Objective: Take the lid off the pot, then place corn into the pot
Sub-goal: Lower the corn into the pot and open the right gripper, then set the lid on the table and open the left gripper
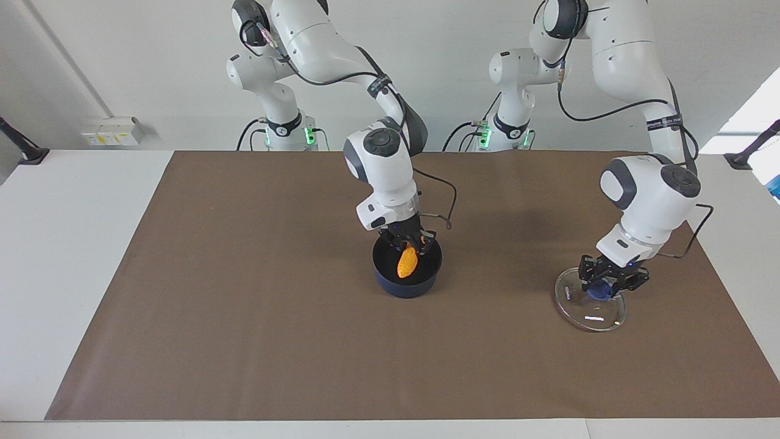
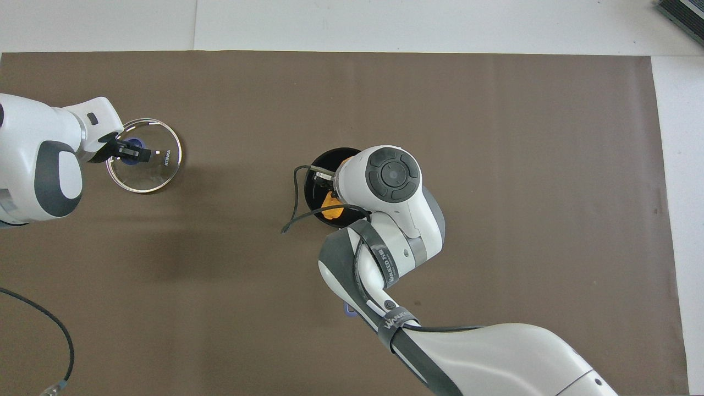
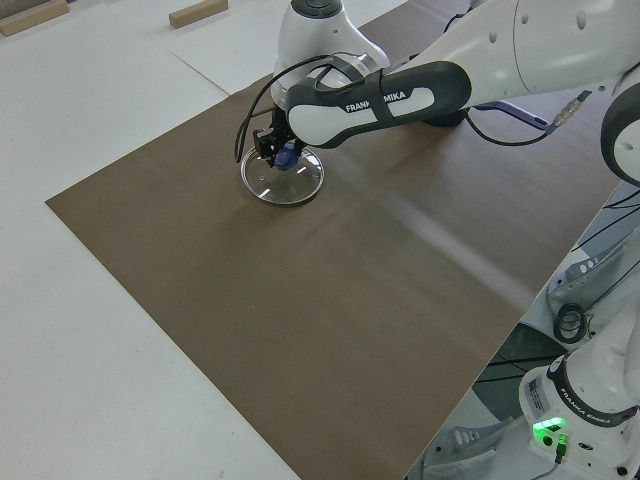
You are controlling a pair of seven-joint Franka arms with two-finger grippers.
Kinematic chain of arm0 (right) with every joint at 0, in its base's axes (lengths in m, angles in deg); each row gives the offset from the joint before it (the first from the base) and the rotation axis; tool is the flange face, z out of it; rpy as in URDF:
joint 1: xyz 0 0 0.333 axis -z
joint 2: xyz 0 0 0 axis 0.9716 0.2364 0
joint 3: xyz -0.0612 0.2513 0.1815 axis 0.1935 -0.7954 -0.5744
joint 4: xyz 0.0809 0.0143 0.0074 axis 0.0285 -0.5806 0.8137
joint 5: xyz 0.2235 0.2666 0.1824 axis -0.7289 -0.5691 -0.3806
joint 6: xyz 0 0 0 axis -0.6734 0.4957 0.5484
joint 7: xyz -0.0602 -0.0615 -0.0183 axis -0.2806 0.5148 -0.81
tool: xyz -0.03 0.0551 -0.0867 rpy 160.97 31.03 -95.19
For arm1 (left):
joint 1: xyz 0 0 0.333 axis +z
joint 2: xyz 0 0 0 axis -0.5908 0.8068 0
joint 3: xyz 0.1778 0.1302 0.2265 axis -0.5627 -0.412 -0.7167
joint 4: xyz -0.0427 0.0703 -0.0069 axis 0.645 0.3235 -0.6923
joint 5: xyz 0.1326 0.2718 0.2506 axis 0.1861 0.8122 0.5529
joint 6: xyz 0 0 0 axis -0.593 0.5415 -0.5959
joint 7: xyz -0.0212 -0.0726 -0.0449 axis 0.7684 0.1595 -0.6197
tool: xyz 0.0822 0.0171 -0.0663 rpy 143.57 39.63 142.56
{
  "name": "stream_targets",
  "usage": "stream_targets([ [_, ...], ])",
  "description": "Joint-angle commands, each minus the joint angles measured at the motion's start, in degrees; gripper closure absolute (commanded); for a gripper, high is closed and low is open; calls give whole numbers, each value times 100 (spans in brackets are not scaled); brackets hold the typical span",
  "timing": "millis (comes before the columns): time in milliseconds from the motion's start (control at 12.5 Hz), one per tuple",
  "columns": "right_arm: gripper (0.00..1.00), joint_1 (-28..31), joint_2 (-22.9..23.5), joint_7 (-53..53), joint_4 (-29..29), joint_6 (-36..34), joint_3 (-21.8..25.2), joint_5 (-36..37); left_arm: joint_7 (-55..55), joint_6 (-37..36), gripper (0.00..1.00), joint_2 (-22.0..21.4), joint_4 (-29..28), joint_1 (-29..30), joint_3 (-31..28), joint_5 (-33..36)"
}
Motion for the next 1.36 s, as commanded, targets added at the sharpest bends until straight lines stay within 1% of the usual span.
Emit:
stream_targets([
  [0,74,59,-42,-251,-75,18,-38,-29,116,-292,94,-34,70,40,11,-117],
  [80,44,59,-42,-234,-75,18,-38,-98,116,-388,89,-43,61,40,11,-117],
  [160,20,76,-42,-208,-75,1,-38,-125,116,-485,88,-52,70,40,11,-117],
  [241,0,85,-42,-199,-67,0,-38,-125,124,-556,88,-60,70,40,11,-117],
  [321,0,94,-33,-207,-58,-17,-29,-125,124,-617,81,-60,87,40,11,-117],
  [401,0,120,-42,-234,-49,-69,-38,-125,116,-688,67,-60,113,40,11,-117],
  [481,0,120,-77,-243,-23,-200,-20,-125,98,-732,18,-60,131,40,11,-117],
  [562,0,129,-182,-260,4,-298,23,-125,98,-715,0,-60,149,40,11,-117],
  [802,0,365,-638,-269,-5,-535,33,-125,63,-741,0,-279,158,22,-24,-56],
  [883,0,514,-831,-321,4,-719,33,-117,54,-767,0,-472,132,-12,-24,-56],
  [963,0,672,-1042,-478,4,-964,41,-108,37,-976,0,-648,123,-56,-24,-56],
  [1123,0,1024,-1411,-1109,4,-1570,41,-29,-182,-1320,0,-1025,122,-92,-24,-47],
  [1284,0,1480,-1667,-1952,-5,-2281,59,-11,-454,-1732,0,-1482,140,-214,-24,-47],
])
